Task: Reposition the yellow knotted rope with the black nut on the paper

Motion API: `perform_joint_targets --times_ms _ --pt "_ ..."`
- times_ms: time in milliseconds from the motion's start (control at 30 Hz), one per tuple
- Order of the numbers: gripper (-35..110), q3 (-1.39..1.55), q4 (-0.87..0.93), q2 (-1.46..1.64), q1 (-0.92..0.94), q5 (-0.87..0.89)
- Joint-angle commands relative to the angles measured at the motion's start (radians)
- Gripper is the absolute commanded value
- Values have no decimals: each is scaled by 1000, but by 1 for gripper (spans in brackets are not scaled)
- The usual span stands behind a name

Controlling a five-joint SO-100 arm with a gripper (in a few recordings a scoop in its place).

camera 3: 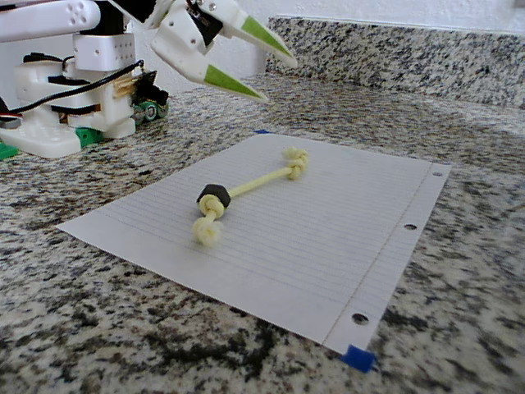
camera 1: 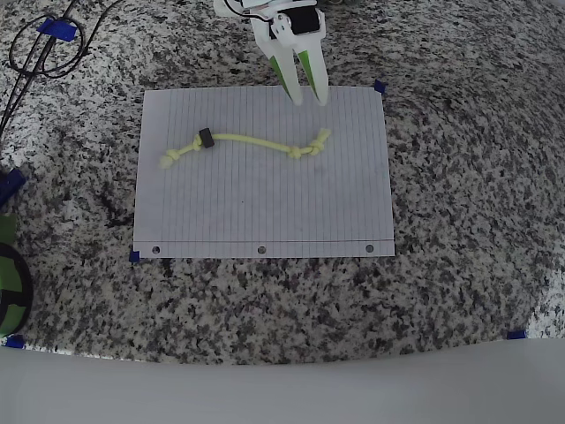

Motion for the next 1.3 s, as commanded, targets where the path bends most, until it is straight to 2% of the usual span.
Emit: perform_joint_targets --times_ms 0,200,367,633,1033,1267 --pt "60 -5 -18 5 -9 5" --pt "59 -8 -55 -11 23 2" --pt "59 -64 -118 -193 129 -6" --pt "59 -480 169 -667 232 3" --pt "59 -851 273 -1204 433 8" --pt "59 -997 302 -1434 494 123"
